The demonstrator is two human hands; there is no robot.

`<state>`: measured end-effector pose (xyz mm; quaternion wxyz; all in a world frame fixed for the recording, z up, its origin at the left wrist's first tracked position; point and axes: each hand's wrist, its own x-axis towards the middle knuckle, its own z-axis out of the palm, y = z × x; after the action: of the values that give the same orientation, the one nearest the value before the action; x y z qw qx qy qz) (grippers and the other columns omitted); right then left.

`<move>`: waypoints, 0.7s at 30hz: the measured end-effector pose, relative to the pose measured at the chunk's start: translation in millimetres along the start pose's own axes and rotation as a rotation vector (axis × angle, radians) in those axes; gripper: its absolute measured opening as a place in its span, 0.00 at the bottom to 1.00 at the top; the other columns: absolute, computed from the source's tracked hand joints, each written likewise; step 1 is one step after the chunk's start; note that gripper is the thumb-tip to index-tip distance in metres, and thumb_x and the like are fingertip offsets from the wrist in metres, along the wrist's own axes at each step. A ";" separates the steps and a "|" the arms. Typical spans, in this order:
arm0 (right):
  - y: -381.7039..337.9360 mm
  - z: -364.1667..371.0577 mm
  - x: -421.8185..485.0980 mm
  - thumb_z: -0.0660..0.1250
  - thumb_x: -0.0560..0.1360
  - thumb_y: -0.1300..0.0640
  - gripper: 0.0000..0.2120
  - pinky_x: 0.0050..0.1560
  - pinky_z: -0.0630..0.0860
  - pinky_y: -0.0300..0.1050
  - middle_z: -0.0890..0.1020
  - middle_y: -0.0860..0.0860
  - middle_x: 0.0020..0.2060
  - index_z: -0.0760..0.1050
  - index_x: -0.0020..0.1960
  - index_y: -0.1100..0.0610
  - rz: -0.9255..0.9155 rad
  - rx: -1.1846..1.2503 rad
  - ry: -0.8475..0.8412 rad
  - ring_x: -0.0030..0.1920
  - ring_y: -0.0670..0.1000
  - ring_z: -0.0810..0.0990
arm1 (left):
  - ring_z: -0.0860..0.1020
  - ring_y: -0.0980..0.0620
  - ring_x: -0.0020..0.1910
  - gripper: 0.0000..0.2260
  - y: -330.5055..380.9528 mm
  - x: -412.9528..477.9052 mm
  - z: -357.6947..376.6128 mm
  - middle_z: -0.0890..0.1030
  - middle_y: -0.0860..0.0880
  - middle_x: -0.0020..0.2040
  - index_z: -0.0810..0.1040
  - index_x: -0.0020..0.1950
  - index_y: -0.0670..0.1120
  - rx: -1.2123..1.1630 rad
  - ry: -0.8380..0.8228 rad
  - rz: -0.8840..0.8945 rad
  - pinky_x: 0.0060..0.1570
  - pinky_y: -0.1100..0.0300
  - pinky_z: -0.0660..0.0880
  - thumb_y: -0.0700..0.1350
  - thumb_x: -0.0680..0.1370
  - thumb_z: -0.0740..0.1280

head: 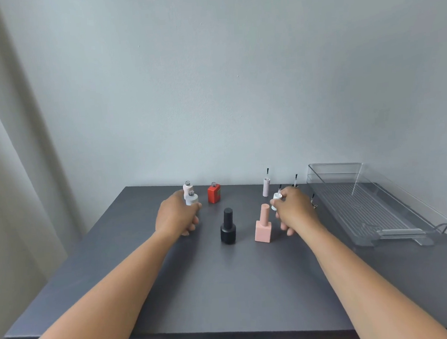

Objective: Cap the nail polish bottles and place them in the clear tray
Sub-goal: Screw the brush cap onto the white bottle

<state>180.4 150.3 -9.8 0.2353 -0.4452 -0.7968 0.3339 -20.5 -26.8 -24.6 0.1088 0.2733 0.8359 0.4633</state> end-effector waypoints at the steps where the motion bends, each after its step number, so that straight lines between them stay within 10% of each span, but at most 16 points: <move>1: 0.7 -0.1 -0.7 0.61 0.77 0.57 0.05 0.18 0.71 0.40 0.82 0.54 0.34 0.75 0.48 0.55 -0.009 0.005 0.002 0.19 0.51 0.77 | 0.80 0.53 0.22 0.10 0.9 1.6 1.1 0.83 0.52 0.27 0.67 0.40 0.60 0.012 -0.002 -0.006 0.24 0.59 0.78 0.48 0.74 0.67; 14: -11.1 -9.7 -14.9 0.62 0.77 0.53 0.03 0.26 0.78 0.47 0.80 0.49 0.35 0.73 0.46 0.51 -0.059 0.081 0.080 0.30 0.54 0.79 | 0.81 0.53 0.23 0.07 6.1 -5.1 1.4 0.84 0.49 0.32 0.77 0.46 0.52 0.025 0.036 -0.027 0.24 0.60 0.78 0.53 0.72 0.69; 21: -34.2 -31.0 -26.9 0.70 0.72 0.48 0.05 0.41 0.80 0.50 0.83 0.40 0.33 0.77 0.40 0.48 -0.189 0.248 0.176 0.38 0.44 0.84 | 0.82 0.53 0.41 0.15 25.4 -36.9 -14.6 0.82 0.56 0.46 0.77 0.48 0.51 -0.064 0.079 0.092 0.39 0.49 0.84 0.56 0.67 0.74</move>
<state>195.6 124.1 34.2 0.3877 -0.3634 -0.7642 0.3657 12.7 -47.1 2.0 0.0631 0.2891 0.8110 0.5047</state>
